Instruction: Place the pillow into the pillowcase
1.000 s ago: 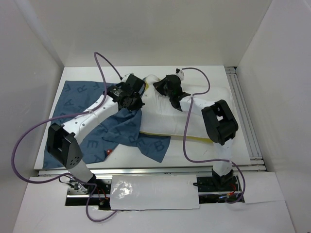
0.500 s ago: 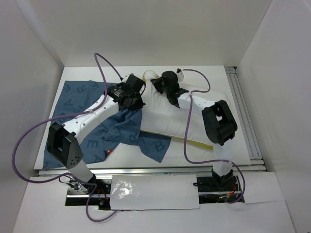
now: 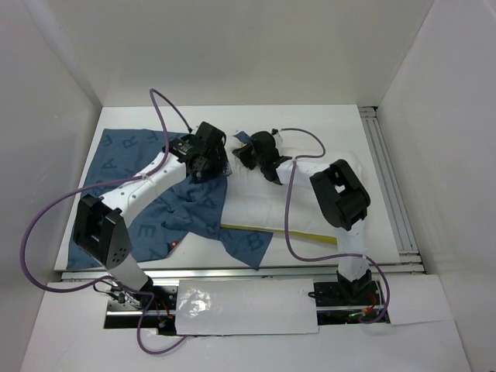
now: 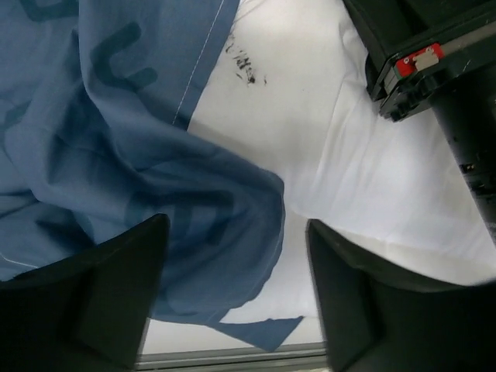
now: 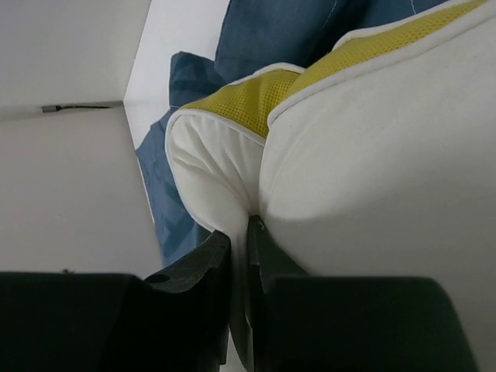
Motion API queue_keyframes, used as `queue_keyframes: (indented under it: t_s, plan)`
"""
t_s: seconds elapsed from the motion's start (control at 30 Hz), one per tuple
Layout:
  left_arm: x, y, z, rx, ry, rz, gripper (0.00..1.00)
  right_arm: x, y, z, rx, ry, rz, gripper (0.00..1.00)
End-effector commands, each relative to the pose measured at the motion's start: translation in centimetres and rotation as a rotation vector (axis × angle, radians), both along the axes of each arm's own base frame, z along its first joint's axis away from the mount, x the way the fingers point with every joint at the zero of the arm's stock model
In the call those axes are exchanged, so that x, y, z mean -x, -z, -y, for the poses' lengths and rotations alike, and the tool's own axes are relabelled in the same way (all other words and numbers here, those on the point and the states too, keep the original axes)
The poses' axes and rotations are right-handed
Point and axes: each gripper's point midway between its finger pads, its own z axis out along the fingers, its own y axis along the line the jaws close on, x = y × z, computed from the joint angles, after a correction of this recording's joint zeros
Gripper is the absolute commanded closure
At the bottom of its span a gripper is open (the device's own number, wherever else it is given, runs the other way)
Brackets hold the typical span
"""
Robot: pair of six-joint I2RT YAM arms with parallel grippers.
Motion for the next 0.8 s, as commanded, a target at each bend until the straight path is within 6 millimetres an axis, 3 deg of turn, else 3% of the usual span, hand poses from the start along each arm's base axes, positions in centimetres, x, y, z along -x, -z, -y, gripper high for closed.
queue_keyframes:
  t_s: [0.0,0.03,0.07,0.1,0.17,0.2,0.23,0.3,0.33,0.37,0.47,0.53,0.57,0.63,0.77]
  plan:
    - [0.6,-1.7,-0.5,-0.025,0.071,0.024,0.14,2.2,3.2,0.7,0.096,-0.089,-0.028,0.82]
    - [0.0,-2.9,-1.3,-0.05,0.059,0.048,0.0,2.4,3.2,0.9,0.126,-0.11,-0.01,0.8]
    - [-0.6,-2.7,-2.1,-0.08,0.045,0.038,0.0,2.0,1.9,1.3,0.139,-0.126,0.032,0.68]
    - [-1.1,-3.1,-2.6,-0.099,0.039,0.047,0.0,2.3,2.0,1.5,0.17,-0.142,0.031,0.63]
    - [-3.3,-5.1,-4.3,-0.127,0.023,0.086,0.0,1.8,0.4,1.6,0.234,-0.177,0.099,0.54]
    - [-4.5,-4.4,-4.3,-0.139,0.039,0.07,0.0,1.9,0.2,1.8,0.248,-0.185,0.103,0.47]
    - [-6.3,-6.2,-4.2,-0.126,0.06,0.116,0.0,1.9,0.0,1.6,0.269,-0.214,0.13,0.44]
    - [-9.3,-6.3,-5.3,-0.14,0.036,0.131,0.0,1.7,-0.8,1.8,0.262,-0.216,0.151,0.4]
    - [-10.6,-3.6,-4.6,-0.159,0.06,0.075,0.0,1.3,-1.0,2.2,0.274,-0.215,0.167,0.36]
    - [-12.4,-5.1,-4.5,-0.145,0.059,0.112,0.0,1.4,-0.9,2.2,0.3,-0.242,0.183,0.34]
    - [-14.4,-2.0,-3.6,-0.178,0.112,0.059,0.0,0.1,-0.8,2.6,0.355,-0.277,0.207,0.28]
    - [-15.6,-0.7,-4.3,-0.168,0.097,0.039,0.0,-0.3,-1.4,2.0,0.345,-0.329,0.245,0.27]
    - [-16.1,0.7,-4.4,-0.161,0.099,0.014,0.0,-0.4,-1.3,1.5,0.349,-0.366,0.277,0.27]
    - [-16.8,1.2,-3.7,-0.119,0.129,0.019,0.0,-0.5,-1.8,0.8,0.381,-0.437,0.332,0.25]
    - [-16.4,3.4,-3.0,-0.134,0.198,0.004,0.03,0.0,-1.6,0.1,0.429,-0.542,0.398,0.25]
